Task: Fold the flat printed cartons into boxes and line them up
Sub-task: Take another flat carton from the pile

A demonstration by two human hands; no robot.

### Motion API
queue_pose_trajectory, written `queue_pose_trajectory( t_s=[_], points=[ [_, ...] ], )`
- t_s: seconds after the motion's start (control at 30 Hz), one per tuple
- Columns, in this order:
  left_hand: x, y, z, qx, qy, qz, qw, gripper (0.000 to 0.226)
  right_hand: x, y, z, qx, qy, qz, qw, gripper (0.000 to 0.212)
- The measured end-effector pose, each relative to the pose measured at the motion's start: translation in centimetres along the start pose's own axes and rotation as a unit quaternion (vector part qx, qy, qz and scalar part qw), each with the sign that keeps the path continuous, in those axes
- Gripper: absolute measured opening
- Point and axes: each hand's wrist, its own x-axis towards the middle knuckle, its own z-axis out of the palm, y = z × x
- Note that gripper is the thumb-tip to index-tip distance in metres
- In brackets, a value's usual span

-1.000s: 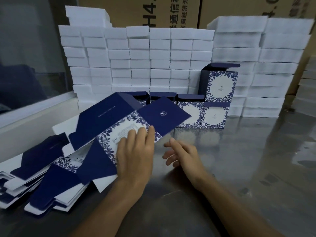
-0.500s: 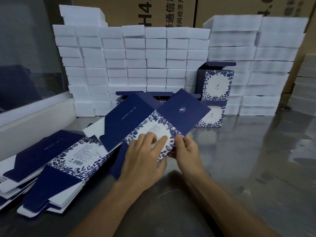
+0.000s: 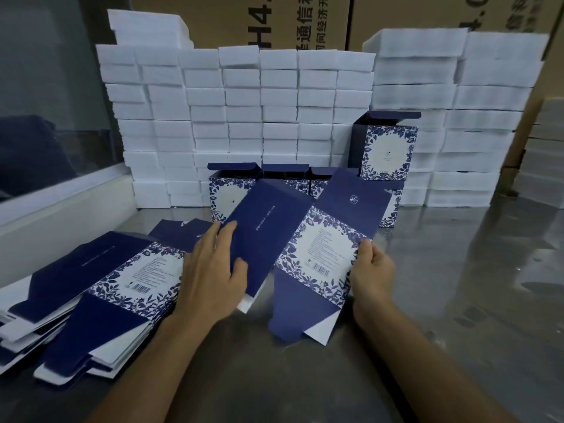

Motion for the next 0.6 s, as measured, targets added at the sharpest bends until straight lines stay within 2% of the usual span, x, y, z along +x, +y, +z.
queue_pose_trajectory(
  t_s=[0.1,0.27,0.37,0.47,0.57,0.6],
  points=[
    [-0.1,-0.3,0.3,-0.075,-0.006,-0.026,0.997,0.064,-0.1,0.1,-0.1,0.022,-0.001,0.016,1.0,0.043],
    [0.0,-0.3,0.4,-0.091,0.008,-0.018,0.996,0.06,0.1,0.1,-0.2,0.036,0.008,0.03,0.999,0.044],
    [-0.1,0.0,0.4,-0.105,0.014,0.012,0.994,0.057,0.0,-0.2,-0.3,0.052,-0.024,0.044,0.997,0.044],
    [-0.1,0.4,0.4,-0.098,0.016,0.042,0.994,0.053,-0.4,-0.3,0.4,0.068,-0.086,0.031,0.994,0.036],
    [-0.1,1.0,0.3,-0.142,-0.012,0.03,0.989,0.043,-1.1,-0.8,1.0,0.071,-0.164,-0.029,0.983,0.075],
    [-0.3,1.0,0.4,-0.174,-0.015,0.018,0.984,0.038,-1.5,-1.0,1.3,0.077,-0.186,-0.055,0.978,0.078]
  ],
)
